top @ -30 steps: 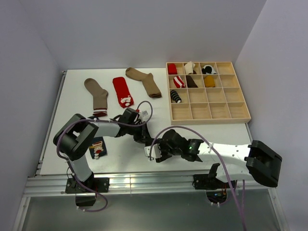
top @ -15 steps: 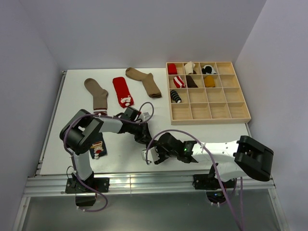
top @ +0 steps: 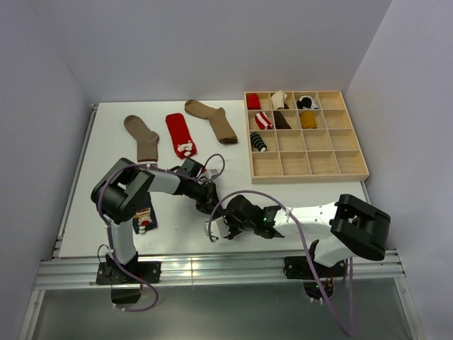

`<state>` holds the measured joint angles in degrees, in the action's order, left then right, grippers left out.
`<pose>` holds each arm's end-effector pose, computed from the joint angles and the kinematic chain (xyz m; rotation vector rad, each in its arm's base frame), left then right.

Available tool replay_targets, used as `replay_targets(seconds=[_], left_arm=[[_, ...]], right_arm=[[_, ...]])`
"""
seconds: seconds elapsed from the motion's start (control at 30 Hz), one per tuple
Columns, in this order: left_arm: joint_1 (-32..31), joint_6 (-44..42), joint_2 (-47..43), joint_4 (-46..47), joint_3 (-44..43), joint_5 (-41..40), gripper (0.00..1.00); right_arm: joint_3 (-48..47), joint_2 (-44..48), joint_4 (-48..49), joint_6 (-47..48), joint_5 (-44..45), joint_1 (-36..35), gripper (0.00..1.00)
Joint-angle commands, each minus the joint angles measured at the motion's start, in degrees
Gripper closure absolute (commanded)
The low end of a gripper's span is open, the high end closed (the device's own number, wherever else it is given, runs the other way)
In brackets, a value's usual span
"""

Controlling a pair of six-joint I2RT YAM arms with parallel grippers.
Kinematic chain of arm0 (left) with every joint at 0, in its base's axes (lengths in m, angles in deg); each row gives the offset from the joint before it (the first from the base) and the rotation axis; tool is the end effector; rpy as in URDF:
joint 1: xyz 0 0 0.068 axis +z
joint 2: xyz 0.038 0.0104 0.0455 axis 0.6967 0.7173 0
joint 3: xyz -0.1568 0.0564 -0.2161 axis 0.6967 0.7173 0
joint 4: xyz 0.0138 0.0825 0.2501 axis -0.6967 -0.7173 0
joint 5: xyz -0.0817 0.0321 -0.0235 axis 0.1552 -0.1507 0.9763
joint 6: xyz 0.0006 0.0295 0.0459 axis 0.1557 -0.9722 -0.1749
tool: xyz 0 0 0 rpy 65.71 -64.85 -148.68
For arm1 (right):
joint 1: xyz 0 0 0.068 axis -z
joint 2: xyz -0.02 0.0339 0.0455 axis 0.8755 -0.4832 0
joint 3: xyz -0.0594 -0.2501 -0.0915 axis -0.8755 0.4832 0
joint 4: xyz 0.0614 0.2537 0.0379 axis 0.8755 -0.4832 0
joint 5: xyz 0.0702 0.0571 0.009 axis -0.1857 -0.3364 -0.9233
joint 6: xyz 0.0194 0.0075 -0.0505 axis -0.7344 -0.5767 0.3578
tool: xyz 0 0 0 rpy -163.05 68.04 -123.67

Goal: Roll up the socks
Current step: Roll the sock at the center of the board, then pick up the sock at the center of the board.

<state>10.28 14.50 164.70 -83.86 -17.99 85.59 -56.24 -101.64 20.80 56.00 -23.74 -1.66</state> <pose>0.2591 -0.2074 0.0919 -0.0319 -2.6328 1.3298 0.1173 0.2313 0.1407 -2.0522 1.2385 0.1207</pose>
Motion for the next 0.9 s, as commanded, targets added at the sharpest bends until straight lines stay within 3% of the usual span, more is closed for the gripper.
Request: replay_targets(seconds=[0.0, 0.1, 0.3, 0.63, 0.87], left_arm=[[0.49, -3.0, 1.15, -4.87, 3.87, -7.33, 0.83], [0.84, -2.21, -1.31, -3.29, 4.84, -8.55, 0.68], [2.95, -0.37, -8.86, -0.22, 7.21, -16.36, 0.55], [5.76, 4.21, -21.26, 12.0, 16.7, -26.57, 0.55], [5.68, 3.24, -29.17, 13.24, 19.87, -29.92, 0.56]], right_arm=[[-3.29, -2.31, -2.83, -1.7, -1.14, 0.01, 0.72], [-7.41, -3.62, -10.45, -3.01, -5.34, 1.94, 0.76], [-15.77, -7.14, -23.29, -4.07, -11.86, 7.12, 0.78], [-21.84, -12.85, -30.95, -4.69, -15.47, 10.73, 0.79], [-28.33, -18.12, -38.58, -5.57, -18.98, 12.57, 0.81]])
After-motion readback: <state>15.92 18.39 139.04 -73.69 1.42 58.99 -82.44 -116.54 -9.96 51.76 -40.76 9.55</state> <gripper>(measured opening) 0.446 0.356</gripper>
